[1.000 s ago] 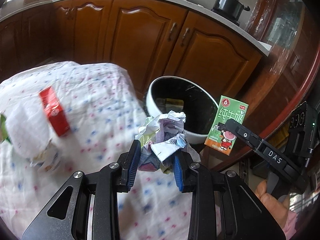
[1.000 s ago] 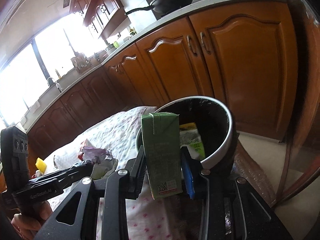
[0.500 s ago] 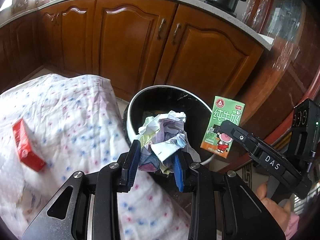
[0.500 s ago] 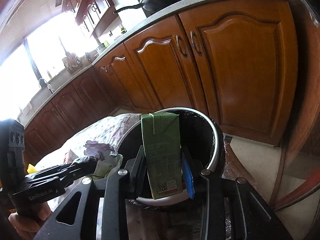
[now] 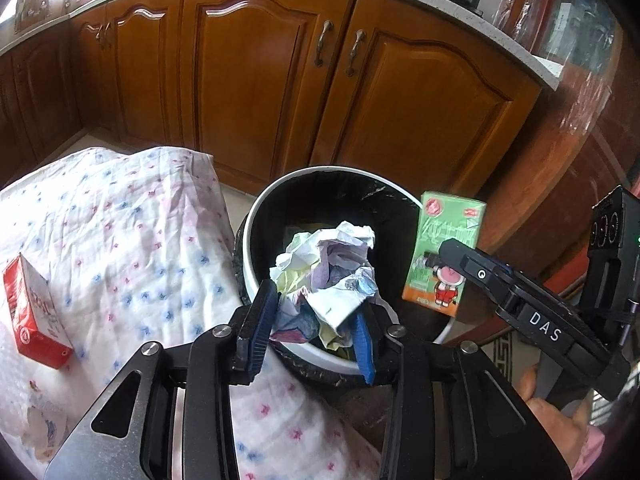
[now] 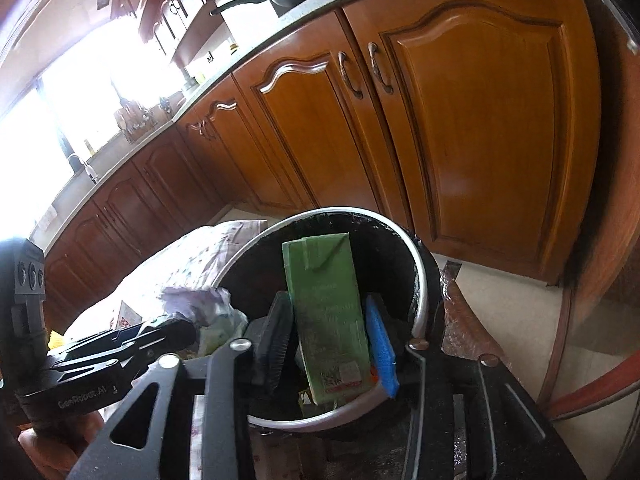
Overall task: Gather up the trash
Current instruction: 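Carry both items over the bin and open both tools to drop them, then move both tools back from the bin toward the crushed can and paper cup, then grasp the crushed green soda can with the left tool while the right tool grasps the white paper cup, then carry the can and cup over the bin and open both tools to drop them, then move both tools back toward the white foam net and red carton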
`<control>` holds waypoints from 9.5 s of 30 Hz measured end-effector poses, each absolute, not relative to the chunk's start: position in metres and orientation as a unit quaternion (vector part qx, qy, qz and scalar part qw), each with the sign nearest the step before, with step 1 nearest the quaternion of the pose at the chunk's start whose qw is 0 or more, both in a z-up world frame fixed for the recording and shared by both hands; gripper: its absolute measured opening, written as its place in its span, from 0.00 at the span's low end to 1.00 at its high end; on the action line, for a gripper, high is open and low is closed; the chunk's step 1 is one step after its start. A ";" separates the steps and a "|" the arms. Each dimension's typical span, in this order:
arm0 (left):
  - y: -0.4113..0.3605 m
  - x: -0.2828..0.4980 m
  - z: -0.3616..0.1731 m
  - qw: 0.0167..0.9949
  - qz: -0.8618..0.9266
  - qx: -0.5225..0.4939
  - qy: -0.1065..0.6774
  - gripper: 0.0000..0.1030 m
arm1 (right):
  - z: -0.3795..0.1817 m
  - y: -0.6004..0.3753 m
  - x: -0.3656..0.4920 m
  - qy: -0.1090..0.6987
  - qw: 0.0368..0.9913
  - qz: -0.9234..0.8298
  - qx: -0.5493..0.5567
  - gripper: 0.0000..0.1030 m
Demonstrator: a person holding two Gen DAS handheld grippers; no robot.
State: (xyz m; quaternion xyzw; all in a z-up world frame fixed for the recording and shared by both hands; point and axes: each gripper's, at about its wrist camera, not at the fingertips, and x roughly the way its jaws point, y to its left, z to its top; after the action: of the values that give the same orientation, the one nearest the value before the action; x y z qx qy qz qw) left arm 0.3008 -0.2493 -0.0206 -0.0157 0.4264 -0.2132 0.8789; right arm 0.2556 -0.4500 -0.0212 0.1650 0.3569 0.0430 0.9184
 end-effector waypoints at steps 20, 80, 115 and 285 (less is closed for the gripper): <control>-0.205 0.254 -0.023 0.877 -0.209 -0.072 0.426 0.53 | -0.009 -0.430 0.204 0.325 0.921 0.069 0.203 0.64; 0.080 0.238 -0.012 0.909 -0.015 -0.238 0.340 0.74 | -0.072 -0.186 0.234 0.436 0.844 0.271 0.156 0.49; 0.059 0.229 -0.062 0.871 -0.061 -0.207 0.442 0.82 | -0.069 -0.198 0.261 0.438 0.836 0.261 0.204 0.66; 0.013 0.289 -0.053 0.892 -0.075 -0.120 0.429 0.32 | -0.060 -0.204 0.266 0.419 0.867 0.265 0.054 0.63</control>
State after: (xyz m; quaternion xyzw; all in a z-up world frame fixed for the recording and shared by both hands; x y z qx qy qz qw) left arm 0.2886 0.0128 -0.0532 -0.1199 0.4291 -0.0751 0.8921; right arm 0.2661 -0.2038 -0.0598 0.0538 0.4194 0.2648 0.8667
